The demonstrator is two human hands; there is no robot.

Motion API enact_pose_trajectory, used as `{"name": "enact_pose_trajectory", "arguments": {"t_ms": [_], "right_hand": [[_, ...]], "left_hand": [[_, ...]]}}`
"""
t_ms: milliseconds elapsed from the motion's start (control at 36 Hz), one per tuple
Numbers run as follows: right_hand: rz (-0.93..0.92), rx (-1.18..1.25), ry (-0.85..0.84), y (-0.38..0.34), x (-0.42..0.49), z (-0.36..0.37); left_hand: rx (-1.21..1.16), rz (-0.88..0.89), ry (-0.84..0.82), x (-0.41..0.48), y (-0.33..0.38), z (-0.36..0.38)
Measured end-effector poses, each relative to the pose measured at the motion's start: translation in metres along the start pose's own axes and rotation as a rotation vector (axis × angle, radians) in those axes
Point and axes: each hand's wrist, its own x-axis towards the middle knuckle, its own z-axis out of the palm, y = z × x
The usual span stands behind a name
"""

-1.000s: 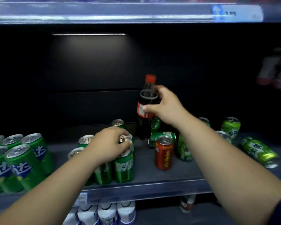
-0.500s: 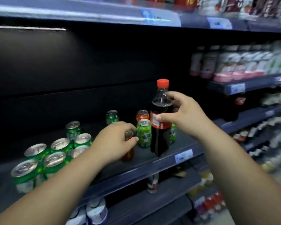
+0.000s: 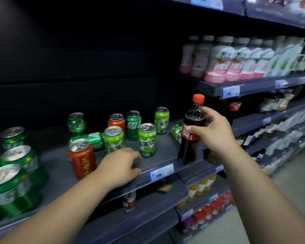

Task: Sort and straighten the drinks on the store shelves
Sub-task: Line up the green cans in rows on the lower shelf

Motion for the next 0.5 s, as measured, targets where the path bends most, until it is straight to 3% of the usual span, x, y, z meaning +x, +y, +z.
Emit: {"name": "enact_pose_trajectory", "arguments": {"t_ms": [194, 500], "right_hand": [[-0.067, 0.042, -0.14, 0.017, 0.044, -0.016], [-0.104, 0.088, -0.322, 0.033, 0.072, 0.032]], "left_hand": [[-0.014, -0.109, -0.052, 0.036, 0.02, 0.028], [-0.018, -0.258, -0.033, 0.024, 0.019, 0.032]]}}
